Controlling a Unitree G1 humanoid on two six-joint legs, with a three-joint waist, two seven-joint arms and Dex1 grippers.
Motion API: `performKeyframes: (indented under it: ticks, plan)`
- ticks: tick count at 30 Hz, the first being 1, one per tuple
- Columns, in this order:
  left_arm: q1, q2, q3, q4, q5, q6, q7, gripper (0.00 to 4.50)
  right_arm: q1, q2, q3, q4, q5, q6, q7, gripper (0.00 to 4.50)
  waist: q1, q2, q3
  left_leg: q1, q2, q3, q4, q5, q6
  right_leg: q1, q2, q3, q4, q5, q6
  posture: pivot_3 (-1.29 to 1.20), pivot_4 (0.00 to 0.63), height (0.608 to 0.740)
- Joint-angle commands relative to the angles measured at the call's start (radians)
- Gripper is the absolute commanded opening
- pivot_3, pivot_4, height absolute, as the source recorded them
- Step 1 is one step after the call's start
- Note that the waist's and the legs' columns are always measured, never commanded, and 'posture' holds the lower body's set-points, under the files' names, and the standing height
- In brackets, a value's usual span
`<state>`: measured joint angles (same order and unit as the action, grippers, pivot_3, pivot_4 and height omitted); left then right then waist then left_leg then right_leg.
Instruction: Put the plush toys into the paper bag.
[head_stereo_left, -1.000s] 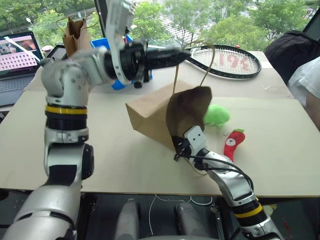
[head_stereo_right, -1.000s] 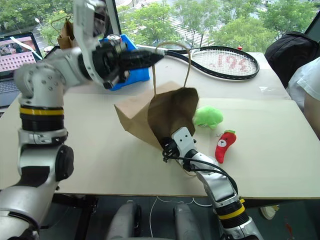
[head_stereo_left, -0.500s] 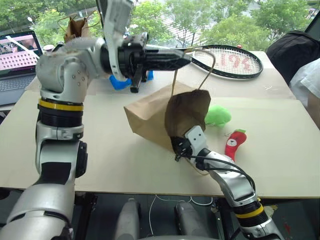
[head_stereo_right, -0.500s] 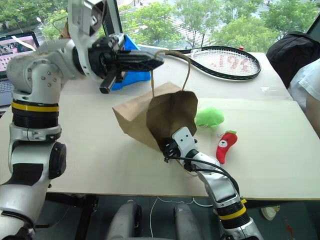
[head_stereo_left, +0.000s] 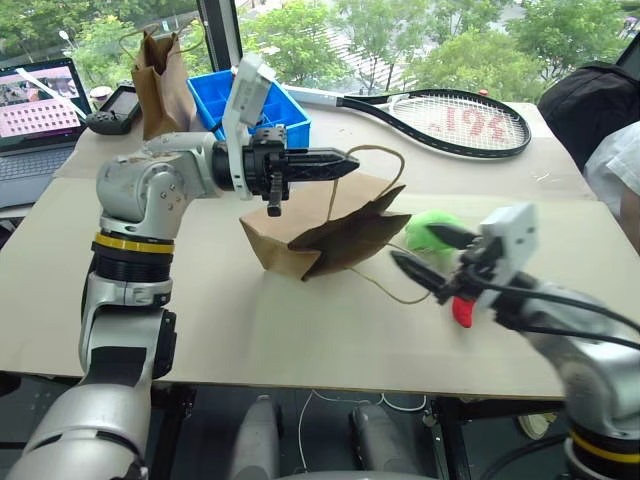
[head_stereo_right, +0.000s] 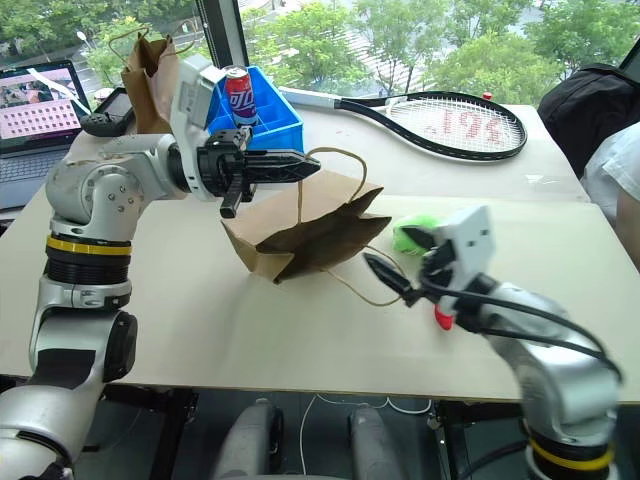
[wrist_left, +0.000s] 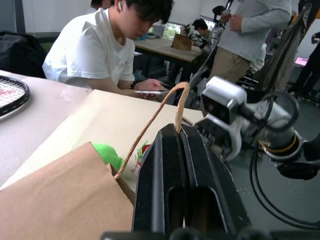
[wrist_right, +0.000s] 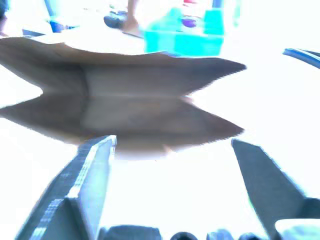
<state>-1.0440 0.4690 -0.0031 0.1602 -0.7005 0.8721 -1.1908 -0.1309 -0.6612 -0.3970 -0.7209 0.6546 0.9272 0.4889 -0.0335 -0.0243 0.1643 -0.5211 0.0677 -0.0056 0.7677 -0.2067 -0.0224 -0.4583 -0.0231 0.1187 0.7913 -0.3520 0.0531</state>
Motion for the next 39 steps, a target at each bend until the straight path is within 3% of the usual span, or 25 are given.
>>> performKeyframes:
  ticks: [1, 10, 12, 16, 23, 24, 29, 31, 39]
  plan:
    - [-0.003, -0.014, 0.046, -0.069, -0.057, 0.033, 0.039, 0.0, 0.043, 0.006, -0.179, 0.025, 0.037, 0.147, -0.116, 4.47, 0.0, 0.0, 0.0, 0.0, 0.0, 0.0, 0.0, 0.0, 0.0, 0.0, 0.0, 0.0, 0.0, 0.0, 0.0, 0.0, 0.15, 0.663]
    - [-0.006, -0.035, 0.07, -0.1, -0.114, 0.085, 0.093, 0.0, 0.185, 0.209, -0.017, 0.12, -0.054, 0.142, -0.264, 4.47, -0.012, 0.002, 0.0, 0.002, 0.0, 0.001, -0.002, 0.0, 0.0, 0.001, 0.0, 0.002, -0.001, 0.0, 0.0, 0.0, 0.15, 0.663]
    - [0.006, -0.03, 0.059, -0.12, -0.123, 0.094, 0.091, 0.0, 0.219, 0.208, 0.042, 0.141, -0.112, 0.111, -0.283, 3.96, -0.011, 0.002, 0.0, 0.002, 0.0, 0.001, -0.002, 0.0, 0.0, 0.001, 0.0, 0.002, -0.001, 0.0, 0.001, 0.0, 0.15, 0.663]
    - [0.023, -0.046, 0.062, -0.134, -0.14, 0.12, 0.124, 0.0, 0.245, 0.178, 0.043, 0.126, -0.147, 0.052, -0.26, 2.72, -0.009, 0.002, 0.0, 0.002, 0.0, 0.001, -0.002, 0.0, 0.0, 0.002, 0.0, 0.002, -0.003, -0.001, 0.001, 0.0, 0.15, 0.663]
    - [0.018, -0.08, 0.08, -0.13, -0.18, 0.139, 0.164, 0.0, 0.291, -0.136, -0.135, 0.075, -0.186, -0.084, -0.025, 0.23, -0.005, 0.003, 0.0, 0.001, -0.002, 0.002, -0.002, 0.0, 0.0, 0.002, -0.001, 0.002, -0.003, -0.001, 0.002, 0.0, 0.15, 0.663]
    - [0.018, -0.083, 0.081, -0.13, -0.185, 0.14, 0.168, 0.0, 0.291, -0.17, -0.156, 0.069, -0.18, -0.098, 0.012, 0.03, -0.006, 0.003, 0.0, 0.001, -0.002, 0.002, -0.002, 0.0, 0.0, 0.002, -0.001, 0.002, -0.003, -0.001, 0.002, 0.0, 0.15, 0.663]
    - [0.018, -0.09, 0.075, -0.123, -0.188, 0.132, 0.173, 0.0, 0.248, -0.401, -0.178, 0.039, -0.196, -0.146, 0.192, 0.03, -0.014, 0.003, 0.0, 0.003, -0.001, 0.002, -0.003, 0.0, 0.0, 0.002, 0.0, 0.002, -0.003, -0.002, 0.004, 0.0, 0.15, 0.663]
    - [0.012, -0.094, 0.071, -0.115, -0.182, 0.125, 0.173, 0.0, 0.219, -0.521, -0.095, 0.052, -0.271, -0.235, 0.256, 0.03, -0.011, 0.003, 0.0, 0.004, -0.001, 0.002, -0.003, 0.0, 0.0, 0.003, 0.0, 0.002, -0.003, -0.002, 0.005, 0.0, 0.15, 0.663]
    - [-0.005, -0.096, 0.069, -0.102, -0.174, 0.116, 0.165, 0.0, -0.092, -0.717, 0.183, 0.181, -0.417, -0.483, 0.365, 0.03, -0.008, 0.004, 0.001, 0.002, -0.001, 0.003, -0.003, 0.0, 0.0, 0.001, -0.001, 0.003, -0.005, -0.002, 0.005, 0.0, 0.15, 0.663]
